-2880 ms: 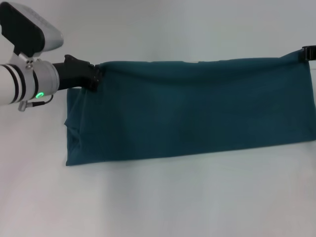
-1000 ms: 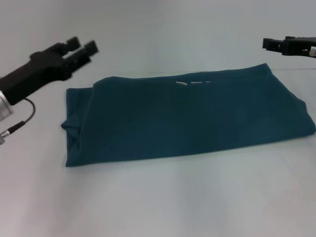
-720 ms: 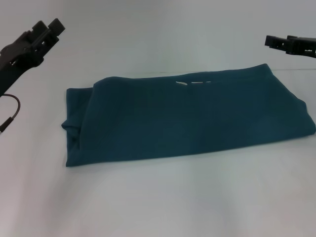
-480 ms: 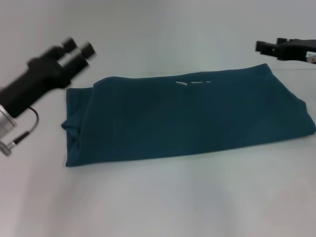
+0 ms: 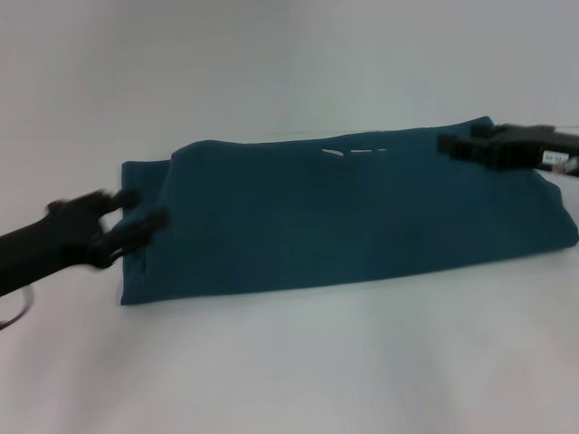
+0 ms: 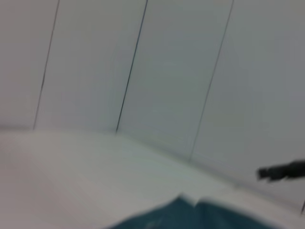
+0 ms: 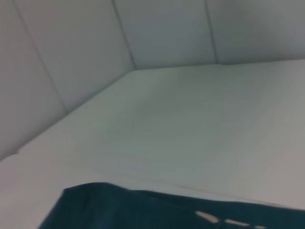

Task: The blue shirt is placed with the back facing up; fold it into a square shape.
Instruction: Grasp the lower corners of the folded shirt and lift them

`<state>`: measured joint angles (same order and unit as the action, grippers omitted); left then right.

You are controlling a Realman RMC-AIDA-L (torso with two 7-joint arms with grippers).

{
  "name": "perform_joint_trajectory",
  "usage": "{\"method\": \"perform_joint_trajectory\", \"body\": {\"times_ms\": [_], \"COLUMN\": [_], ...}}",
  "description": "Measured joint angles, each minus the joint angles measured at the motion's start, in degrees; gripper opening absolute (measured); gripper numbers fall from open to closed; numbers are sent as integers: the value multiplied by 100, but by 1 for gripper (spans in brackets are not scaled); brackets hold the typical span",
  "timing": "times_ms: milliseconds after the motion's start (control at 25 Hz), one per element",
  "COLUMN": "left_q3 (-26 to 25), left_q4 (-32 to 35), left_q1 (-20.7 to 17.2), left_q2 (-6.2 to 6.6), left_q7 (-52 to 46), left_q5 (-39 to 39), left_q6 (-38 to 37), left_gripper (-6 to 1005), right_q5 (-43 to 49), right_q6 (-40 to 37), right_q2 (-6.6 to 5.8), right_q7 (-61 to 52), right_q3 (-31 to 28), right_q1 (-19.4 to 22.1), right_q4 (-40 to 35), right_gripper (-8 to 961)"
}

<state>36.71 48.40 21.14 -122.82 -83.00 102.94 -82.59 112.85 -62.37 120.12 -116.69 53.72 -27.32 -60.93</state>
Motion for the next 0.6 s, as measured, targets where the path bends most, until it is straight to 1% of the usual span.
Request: {"method": "perform_joint_trajectory", "body": {"times_ms": [40,120,240,400,520,600], "left_q3": [-199,-476,-818,-861,-842,-774], "left_q4": [149,260,304,406,424,396], "left_q1": [-15,-28,-1,190,392,524], "left_q2": [66,127,184,267,327,341], "left_q7": [-78,45,395,321,55,-85], "left_q5": [370,841,1368,1659,1805,1865], "left_q6": [-149,-310,-323,-336,-212,-56], "left_gripper": [608,608,608,608,608,609], "right_q5": [-110,-488,-1219,-2004,-2133,-2129], "right_q6": [-77,-148,-168,-193,-148,-25], "right_q2": [9,18,20,20,19,16], "right_q7": [53,202,530,969,1190,1364], "right_q3": [45,242,553,831,1031,1171], "right_q1": [44,168,314,377,381,377], "right_q4": [42,174,494,795,811,772], "right_gripper": [686,686,685,685,685,685]}}
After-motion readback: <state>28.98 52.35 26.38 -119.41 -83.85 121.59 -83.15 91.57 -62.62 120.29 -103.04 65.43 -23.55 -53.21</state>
